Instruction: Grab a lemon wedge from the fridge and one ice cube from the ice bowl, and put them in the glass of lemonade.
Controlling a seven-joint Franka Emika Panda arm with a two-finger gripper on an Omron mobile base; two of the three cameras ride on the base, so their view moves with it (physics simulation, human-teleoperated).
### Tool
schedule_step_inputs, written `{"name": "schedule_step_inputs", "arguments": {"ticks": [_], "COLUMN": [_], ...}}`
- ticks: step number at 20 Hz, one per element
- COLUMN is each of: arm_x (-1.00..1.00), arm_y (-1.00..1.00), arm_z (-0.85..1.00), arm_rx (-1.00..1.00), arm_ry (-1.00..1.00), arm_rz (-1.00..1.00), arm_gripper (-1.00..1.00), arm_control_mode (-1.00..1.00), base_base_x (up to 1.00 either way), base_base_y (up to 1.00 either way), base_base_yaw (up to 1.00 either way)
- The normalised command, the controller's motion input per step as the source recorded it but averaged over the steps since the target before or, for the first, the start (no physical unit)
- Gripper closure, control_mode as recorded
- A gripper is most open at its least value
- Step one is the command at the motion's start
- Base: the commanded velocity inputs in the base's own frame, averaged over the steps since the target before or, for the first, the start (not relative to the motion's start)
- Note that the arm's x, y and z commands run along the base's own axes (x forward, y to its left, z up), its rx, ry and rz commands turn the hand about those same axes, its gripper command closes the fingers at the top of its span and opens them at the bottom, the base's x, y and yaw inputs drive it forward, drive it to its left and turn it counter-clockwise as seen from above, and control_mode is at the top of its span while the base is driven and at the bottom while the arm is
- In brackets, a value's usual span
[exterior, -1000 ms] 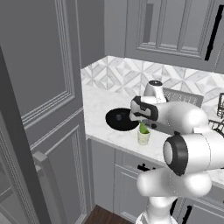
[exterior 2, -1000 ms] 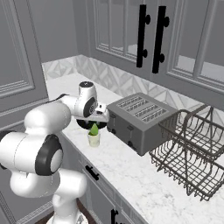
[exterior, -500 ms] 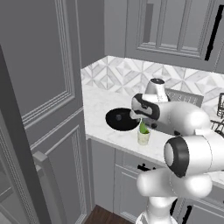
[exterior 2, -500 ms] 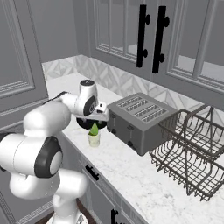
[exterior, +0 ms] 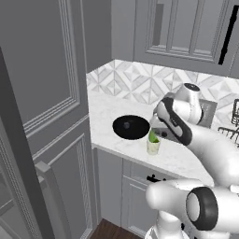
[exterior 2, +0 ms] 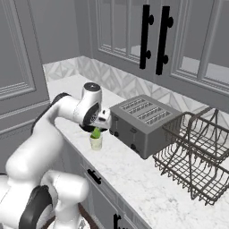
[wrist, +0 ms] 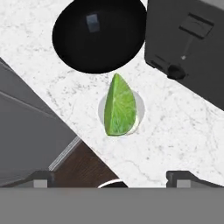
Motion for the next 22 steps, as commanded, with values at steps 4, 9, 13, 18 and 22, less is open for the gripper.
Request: {"name": "schedule_step_inputs", "arguments": {"ticks": [4, 9, 13, 18, 22], "arm_x": [-1.0, -1.0, -0.8, -0.49, -0.49], "arm_y": [-0.17, -0.07, 0.37, 0.6, 0.17], "arm_z": [0.28, 0.87, 1.0, 0.46, 0.29], "arm_rx": [0.12, -0.02, -0.27, -0.02, 0.0], "arm_ry": [-0.13, 0.0, 0.0, -0.03, 0.0], "arm_rz": [0.0, 0.01, 0.05, 0.02, 0.0], "arm_gripper": [-1.0, -1.0, -1.0, -1.0, -1.0], "arm_control_mode": [-1.0, -1.0, -1.0, -1.0, -1.0], "base_base_x": [0.0, 0.0, 0.0, 0.0, 0.0], "base_base_y": [0.0, 0.0, 0.0, 0.0, 0.0], "base_base_yaw": [0.0, 0.0, 0.0, 0.0, 0.0]}}
